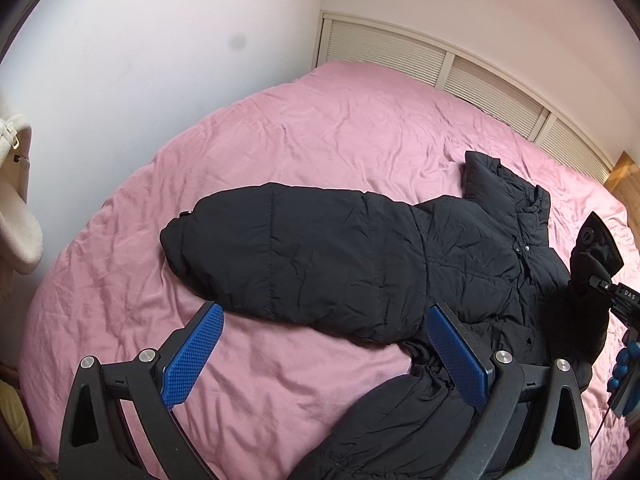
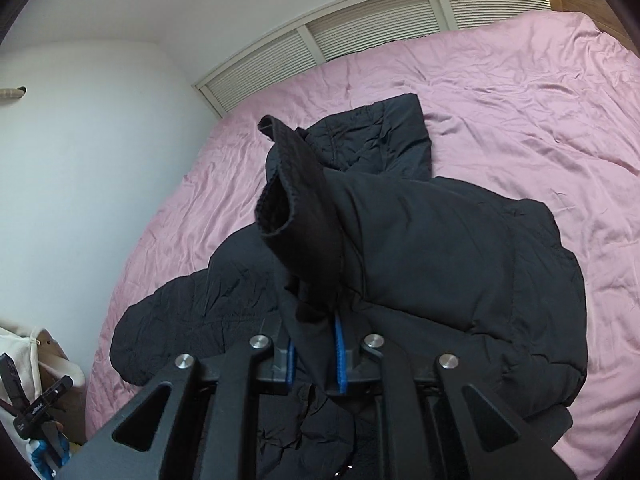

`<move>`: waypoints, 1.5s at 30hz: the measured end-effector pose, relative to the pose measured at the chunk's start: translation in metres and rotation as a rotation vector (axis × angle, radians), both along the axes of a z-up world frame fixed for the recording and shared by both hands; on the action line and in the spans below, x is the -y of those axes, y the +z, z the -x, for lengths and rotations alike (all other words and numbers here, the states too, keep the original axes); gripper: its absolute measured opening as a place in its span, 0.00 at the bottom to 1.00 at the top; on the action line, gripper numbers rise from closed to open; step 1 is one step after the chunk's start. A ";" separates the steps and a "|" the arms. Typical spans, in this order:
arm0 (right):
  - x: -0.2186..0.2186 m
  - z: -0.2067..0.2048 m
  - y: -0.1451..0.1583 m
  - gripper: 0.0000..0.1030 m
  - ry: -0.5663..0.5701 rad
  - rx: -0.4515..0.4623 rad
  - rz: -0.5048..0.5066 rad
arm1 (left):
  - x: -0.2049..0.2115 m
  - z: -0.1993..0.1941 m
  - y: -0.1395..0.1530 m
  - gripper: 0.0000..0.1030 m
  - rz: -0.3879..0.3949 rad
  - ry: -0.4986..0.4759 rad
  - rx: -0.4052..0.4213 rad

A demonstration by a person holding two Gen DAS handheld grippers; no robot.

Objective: Fold large clothes
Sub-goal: 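Carry the gripped sleeve across the coat body and release it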

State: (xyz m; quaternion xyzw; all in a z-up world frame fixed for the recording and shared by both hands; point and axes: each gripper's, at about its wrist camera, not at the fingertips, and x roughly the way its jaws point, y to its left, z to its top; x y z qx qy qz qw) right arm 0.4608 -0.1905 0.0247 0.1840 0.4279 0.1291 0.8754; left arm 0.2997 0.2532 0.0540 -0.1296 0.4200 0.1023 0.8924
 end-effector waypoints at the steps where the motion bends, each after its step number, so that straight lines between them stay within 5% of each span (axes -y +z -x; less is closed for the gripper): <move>1: -0.010 0.000 -0.006 0.14 0.016 -0.016 0.011 | -0.001 0.000 -0.001 0.97 0.003 0.001 -0.002; 16: -0.086 0.010 -0.104 0.14 0.211 -0.165 0.164 | 0.009 0.009 -0.021 0.97 -0.001 0.051 -0.055; 40: -0.084 0.059 -0.108 0.18 0.446 -0.160 0.224 | 0.096 -0.016 -0.003 0.97 0.001 0.020 -0.040; 42: -0.084 0.060 -0.107 0.25 0.452 -0.148 0.225 | 0.101 -0.017 0.000 0.97 -0.010 0.024 -0.040; 45: -0.084 0.067 -0.103 0.52 0.471 -0.134 0.225 | 0.109 -0.020 0.005 0.97 -0.019 0.032 -0.046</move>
